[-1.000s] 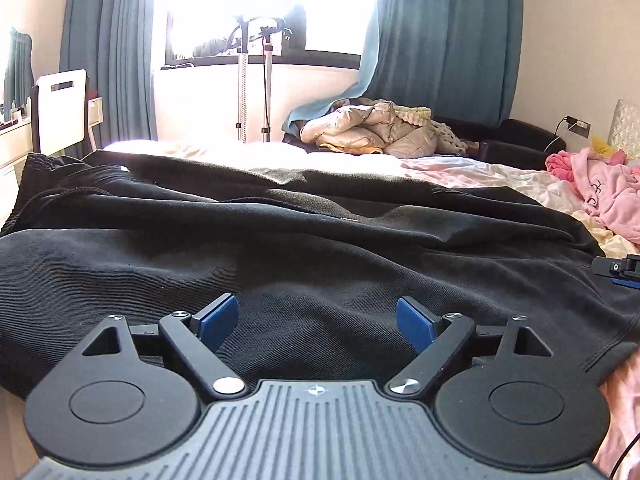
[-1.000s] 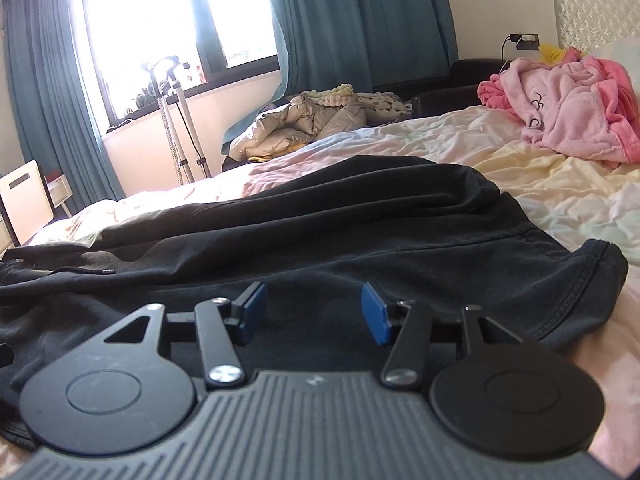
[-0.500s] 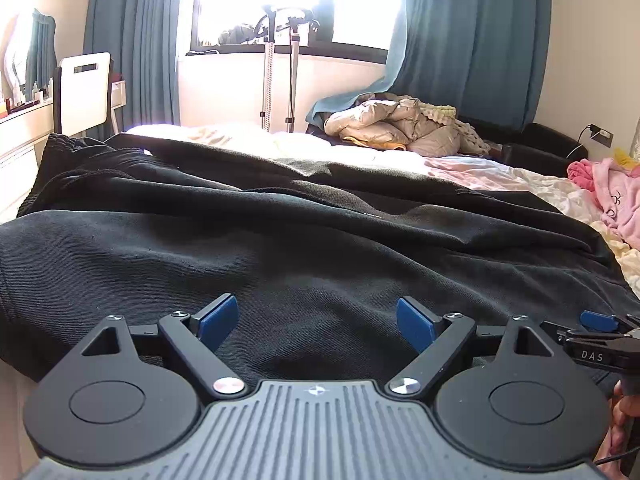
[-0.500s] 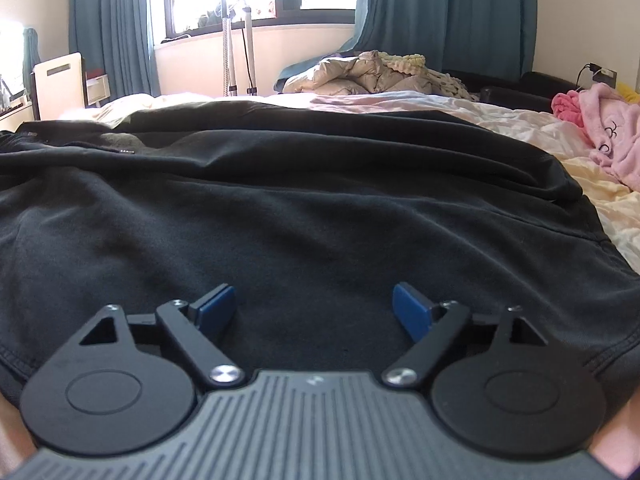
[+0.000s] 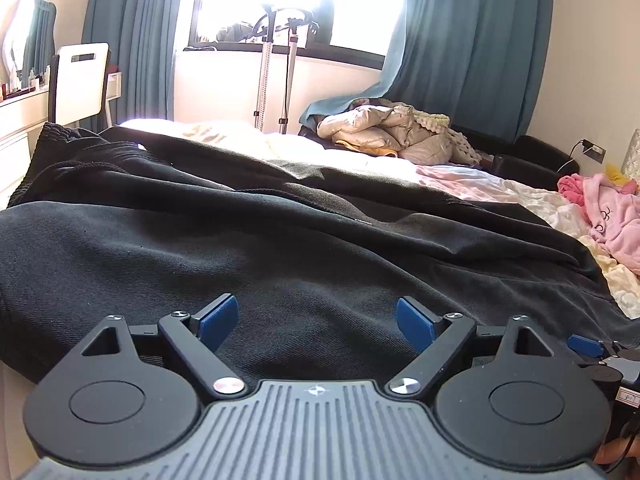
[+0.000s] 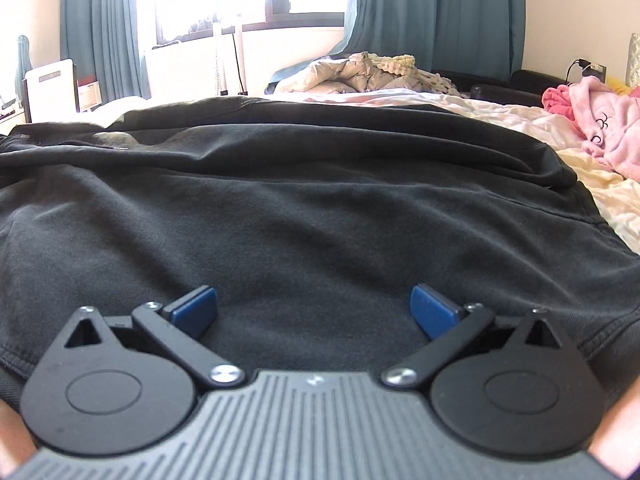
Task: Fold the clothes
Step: 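Press both open grippers on the folded trousers to flatten them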
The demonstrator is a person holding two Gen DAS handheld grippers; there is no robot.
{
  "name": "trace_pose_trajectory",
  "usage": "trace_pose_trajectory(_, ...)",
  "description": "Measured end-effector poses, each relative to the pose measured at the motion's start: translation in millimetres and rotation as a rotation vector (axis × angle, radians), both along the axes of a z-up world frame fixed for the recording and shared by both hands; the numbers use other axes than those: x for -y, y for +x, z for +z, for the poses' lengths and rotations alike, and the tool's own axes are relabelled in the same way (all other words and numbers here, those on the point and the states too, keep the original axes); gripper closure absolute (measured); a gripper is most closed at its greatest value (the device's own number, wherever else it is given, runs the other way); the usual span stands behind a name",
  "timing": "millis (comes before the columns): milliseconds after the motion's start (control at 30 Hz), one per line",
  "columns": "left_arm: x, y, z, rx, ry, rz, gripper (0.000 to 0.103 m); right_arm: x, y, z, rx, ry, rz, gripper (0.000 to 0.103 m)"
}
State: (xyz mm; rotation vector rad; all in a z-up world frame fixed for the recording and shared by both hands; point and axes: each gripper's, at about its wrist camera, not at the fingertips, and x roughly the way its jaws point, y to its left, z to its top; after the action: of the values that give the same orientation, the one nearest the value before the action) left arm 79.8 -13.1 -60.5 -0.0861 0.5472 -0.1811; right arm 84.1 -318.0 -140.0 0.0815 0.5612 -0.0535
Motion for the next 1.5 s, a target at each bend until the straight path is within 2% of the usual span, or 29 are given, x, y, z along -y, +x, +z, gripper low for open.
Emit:
trace_pose_trajectory(300,-0.2,0.0,1.2,0.0,-0.029,-0.005,0.014,8.6,-2.3,-1.9,0.011,0.074,0.005,0.0)
trace_pose_trajectory(1500,3.9,-0.7,5.8,0.016,-0.052,-0.007,0.014,7.3,-2.0,-1.3,0.008,0.075,0.004,0.0)
